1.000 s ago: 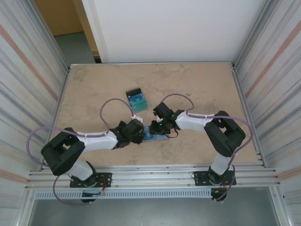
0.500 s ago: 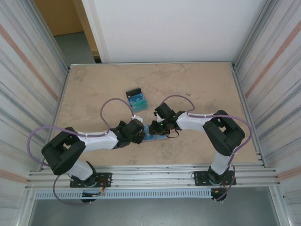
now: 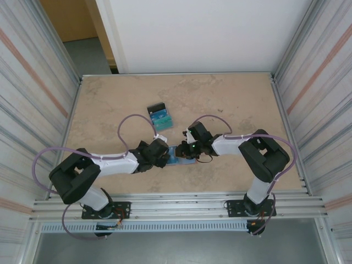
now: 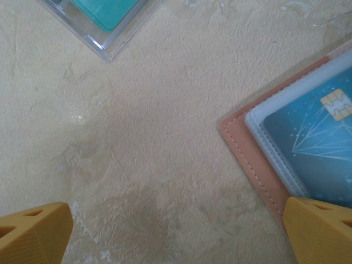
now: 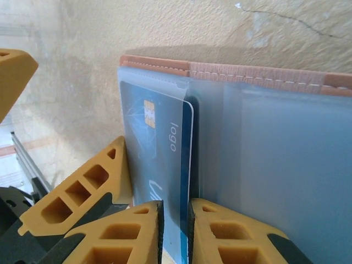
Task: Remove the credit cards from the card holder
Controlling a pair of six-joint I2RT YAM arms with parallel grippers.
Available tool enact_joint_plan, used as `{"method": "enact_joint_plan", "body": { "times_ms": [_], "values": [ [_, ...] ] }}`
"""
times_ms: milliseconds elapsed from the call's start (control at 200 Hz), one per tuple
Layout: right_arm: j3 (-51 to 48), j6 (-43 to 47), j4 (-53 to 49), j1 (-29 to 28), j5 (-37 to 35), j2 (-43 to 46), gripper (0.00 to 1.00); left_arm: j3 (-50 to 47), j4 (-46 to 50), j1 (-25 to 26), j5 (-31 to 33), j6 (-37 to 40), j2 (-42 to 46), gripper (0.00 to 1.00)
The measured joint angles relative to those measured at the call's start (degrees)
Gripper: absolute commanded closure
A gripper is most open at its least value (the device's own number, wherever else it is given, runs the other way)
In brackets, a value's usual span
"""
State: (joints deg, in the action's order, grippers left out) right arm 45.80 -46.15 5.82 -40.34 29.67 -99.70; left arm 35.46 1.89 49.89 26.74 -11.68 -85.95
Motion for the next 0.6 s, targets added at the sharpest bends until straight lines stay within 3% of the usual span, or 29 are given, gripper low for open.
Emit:
{"method": "enact_joint_plan", "body": {
  "times_ms": [601],
  "values": [
    [-5.16,-4.02,10.62,3.50,6.73,0.59,0.85,0.87,1.55,0.02,0.35,-0.26,-0.24,0.01]
  ]
}}
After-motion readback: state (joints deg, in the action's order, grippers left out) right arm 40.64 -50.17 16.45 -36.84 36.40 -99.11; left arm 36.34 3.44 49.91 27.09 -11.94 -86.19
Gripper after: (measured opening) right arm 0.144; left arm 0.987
